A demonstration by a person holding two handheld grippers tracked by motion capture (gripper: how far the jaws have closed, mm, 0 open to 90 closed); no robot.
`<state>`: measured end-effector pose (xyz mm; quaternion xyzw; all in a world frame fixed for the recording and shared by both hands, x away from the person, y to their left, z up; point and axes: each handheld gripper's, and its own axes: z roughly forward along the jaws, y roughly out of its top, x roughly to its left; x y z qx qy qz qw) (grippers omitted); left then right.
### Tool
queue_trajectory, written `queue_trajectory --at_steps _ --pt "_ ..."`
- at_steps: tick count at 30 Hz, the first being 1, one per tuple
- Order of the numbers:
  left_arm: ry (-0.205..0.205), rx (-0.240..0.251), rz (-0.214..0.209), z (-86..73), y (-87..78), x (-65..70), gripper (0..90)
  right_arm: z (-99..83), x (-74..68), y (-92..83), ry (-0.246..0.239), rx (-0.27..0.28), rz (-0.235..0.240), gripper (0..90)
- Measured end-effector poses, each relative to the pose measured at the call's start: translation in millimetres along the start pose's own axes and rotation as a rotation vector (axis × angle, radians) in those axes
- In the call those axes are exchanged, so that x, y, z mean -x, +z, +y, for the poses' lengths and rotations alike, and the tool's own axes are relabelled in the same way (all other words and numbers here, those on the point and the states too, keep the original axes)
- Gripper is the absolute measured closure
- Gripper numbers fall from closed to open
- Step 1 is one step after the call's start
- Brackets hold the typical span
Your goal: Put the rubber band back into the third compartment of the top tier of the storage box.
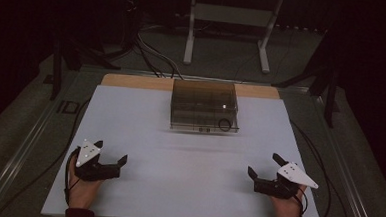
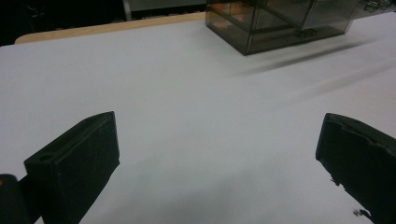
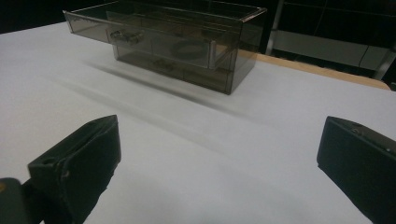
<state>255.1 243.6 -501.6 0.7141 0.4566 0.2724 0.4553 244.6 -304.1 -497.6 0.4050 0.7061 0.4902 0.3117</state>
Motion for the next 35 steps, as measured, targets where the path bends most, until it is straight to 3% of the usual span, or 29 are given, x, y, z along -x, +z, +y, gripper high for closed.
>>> queue_trajectory --at_steps 7,17,31,35 --pt "-0.017 0.022 0.024 -6.9 -10.1 -3.5 0.4 0.5 -0.7 -0.5 0.004 -0.001 0.005 0.2" --pt "-0.031 0.069 0.069 -3.6 -18.3 -7.3 0.4 -0.5 -1.5 0.8 0.013 -0.022 0.016 0.2" --pt "-0.042 0.103 0.107 1.9 -26.7 -11.7 0.4 -5.7 -2.8 9.8 0.022 -0.131 0.000 0.1" --pt "-0.049 0.100 0.119 5.2 -25.5 -11.4 0.4 -9.4 -1.9 13.2 0.028 -0.190 -0.022 0.2"
